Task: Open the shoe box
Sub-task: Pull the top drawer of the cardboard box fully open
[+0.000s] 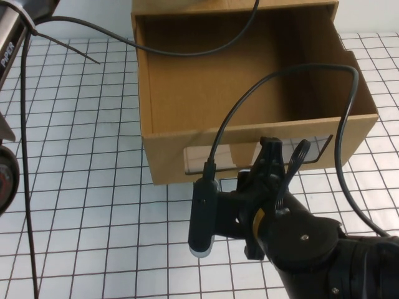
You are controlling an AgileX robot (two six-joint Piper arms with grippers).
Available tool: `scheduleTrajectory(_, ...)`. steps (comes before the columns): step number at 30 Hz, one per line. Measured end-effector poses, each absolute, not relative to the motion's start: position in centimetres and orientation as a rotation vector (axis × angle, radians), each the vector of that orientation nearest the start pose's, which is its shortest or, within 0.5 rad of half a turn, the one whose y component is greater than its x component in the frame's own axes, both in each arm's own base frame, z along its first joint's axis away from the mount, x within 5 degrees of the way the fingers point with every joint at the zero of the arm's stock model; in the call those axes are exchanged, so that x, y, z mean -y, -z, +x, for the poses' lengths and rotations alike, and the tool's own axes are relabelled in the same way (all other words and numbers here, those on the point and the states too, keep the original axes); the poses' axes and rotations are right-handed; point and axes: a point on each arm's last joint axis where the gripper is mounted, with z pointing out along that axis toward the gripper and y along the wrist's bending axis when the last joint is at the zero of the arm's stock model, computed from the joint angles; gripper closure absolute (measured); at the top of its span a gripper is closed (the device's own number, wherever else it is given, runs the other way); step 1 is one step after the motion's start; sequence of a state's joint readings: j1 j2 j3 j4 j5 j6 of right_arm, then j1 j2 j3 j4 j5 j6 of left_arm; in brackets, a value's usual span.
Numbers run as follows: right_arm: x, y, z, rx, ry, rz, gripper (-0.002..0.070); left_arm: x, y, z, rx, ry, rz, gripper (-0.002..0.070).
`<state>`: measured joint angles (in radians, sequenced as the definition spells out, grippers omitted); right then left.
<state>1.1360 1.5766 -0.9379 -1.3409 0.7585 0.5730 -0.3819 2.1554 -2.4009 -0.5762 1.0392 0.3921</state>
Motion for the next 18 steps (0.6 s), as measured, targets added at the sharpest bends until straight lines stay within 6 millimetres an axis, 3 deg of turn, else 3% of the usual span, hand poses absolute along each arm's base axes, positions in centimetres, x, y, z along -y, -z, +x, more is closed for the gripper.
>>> scheduleTrajectory(6, -25.8, -24.5, 18.7, -1.626, 0.578, -1.465, 0.0654, 22.0, -39.3, 43.2, -2.065, 0.709, 0.765, 0.0678)
scheduleTrajectory(10, -25.8, -24.3, 18.2, -1.667, 0.565, -1.456, 0.0589, 22.0, -39.3, 43.2, -2.065, 0.710, 0.766, 0.0678)
scheduleTrajectory(18, -26.8, -24.2, 15.7, -1.659, 0.561, -1.491, 0.0504, 22.0, -39.4, 43.2, -2.063, 0.710, 0.766, 0.0678)
